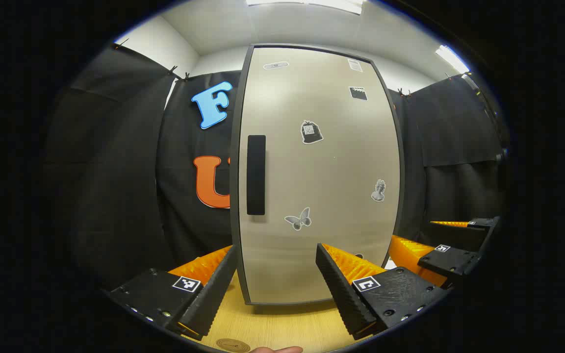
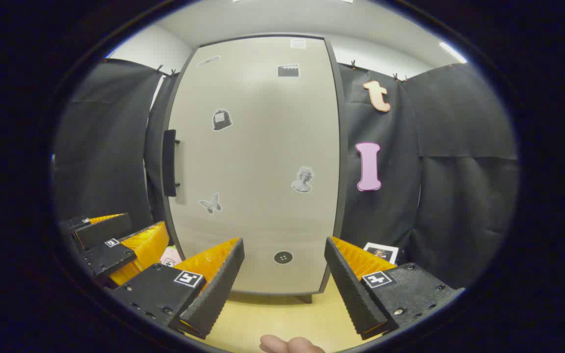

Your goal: Open the cabinet door with the right hand, grasp the bottle in the cabinet with the left hand and place it on the coaster, then close the cabinet door with the right hand.

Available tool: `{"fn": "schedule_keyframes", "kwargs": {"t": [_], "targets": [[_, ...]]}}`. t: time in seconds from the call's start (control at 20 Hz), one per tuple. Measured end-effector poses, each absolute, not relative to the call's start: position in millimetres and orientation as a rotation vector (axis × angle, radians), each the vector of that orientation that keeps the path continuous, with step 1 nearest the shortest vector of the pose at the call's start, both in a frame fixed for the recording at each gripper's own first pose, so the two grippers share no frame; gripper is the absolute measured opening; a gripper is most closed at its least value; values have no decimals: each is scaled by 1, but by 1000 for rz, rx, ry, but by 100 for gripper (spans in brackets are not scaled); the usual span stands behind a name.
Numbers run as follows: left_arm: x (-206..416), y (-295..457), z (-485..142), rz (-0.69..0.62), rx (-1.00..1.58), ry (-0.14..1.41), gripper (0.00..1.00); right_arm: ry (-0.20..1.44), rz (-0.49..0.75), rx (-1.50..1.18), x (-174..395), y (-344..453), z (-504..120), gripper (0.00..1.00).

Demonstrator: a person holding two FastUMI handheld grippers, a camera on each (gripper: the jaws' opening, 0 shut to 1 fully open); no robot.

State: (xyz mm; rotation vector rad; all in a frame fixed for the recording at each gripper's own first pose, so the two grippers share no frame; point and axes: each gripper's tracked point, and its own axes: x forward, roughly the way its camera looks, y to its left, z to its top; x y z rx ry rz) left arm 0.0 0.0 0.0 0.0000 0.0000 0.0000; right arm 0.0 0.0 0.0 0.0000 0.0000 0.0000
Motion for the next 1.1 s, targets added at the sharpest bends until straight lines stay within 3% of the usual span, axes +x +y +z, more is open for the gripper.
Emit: {"fn": "schedule_keyframes", "kwargs": {"t": [0.8,0.95,1.1], "targets": [[-2,-6,1,-14,2,-7,96,-7,40,-12,-3,5,0,100],[-4,-2,-3,-16,-11,11,96,18,143,-11,3,25,-2,100],[-9,11,0,0,-17,11,96,2,145,-31,17,26,7,100]]}}
